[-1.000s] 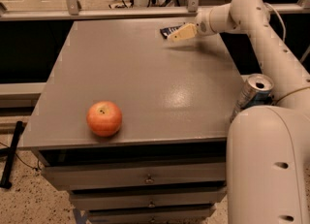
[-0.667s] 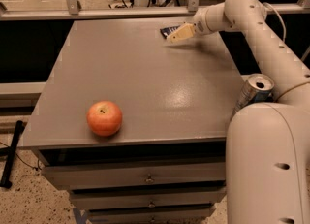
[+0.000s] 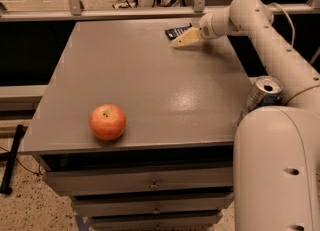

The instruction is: Move rxbar blueberry near apple

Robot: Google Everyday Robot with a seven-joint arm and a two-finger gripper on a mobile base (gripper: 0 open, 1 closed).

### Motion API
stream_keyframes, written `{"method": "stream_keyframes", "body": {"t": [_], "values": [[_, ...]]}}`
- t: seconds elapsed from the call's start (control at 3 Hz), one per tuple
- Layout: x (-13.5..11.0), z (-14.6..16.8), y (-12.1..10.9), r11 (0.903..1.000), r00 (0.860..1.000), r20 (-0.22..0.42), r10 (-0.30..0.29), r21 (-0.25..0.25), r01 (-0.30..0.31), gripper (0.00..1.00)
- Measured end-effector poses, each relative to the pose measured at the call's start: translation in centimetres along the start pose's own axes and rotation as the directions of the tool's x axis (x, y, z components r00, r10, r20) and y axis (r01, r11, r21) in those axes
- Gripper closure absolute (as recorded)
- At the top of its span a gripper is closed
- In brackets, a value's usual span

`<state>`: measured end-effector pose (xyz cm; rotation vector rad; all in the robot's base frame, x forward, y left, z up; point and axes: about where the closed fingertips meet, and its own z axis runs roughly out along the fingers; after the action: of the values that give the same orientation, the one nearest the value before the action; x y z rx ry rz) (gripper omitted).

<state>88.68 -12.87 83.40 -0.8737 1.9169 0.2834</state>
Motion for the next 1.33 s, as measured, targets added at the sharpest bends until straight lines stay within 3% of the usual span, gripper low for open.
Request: {"method": "stream_keyframes", "body": {"t": [0.33,1.33], "values": [[0.33,0.02,-0.24,0.9997,1.000,0.013,0.023,-0.003,-0.023,0.15],[0.77,-0.29,-0.58,0.9986,0.998,0.027,0.052,-0.012,-0.052,0.84]]}}
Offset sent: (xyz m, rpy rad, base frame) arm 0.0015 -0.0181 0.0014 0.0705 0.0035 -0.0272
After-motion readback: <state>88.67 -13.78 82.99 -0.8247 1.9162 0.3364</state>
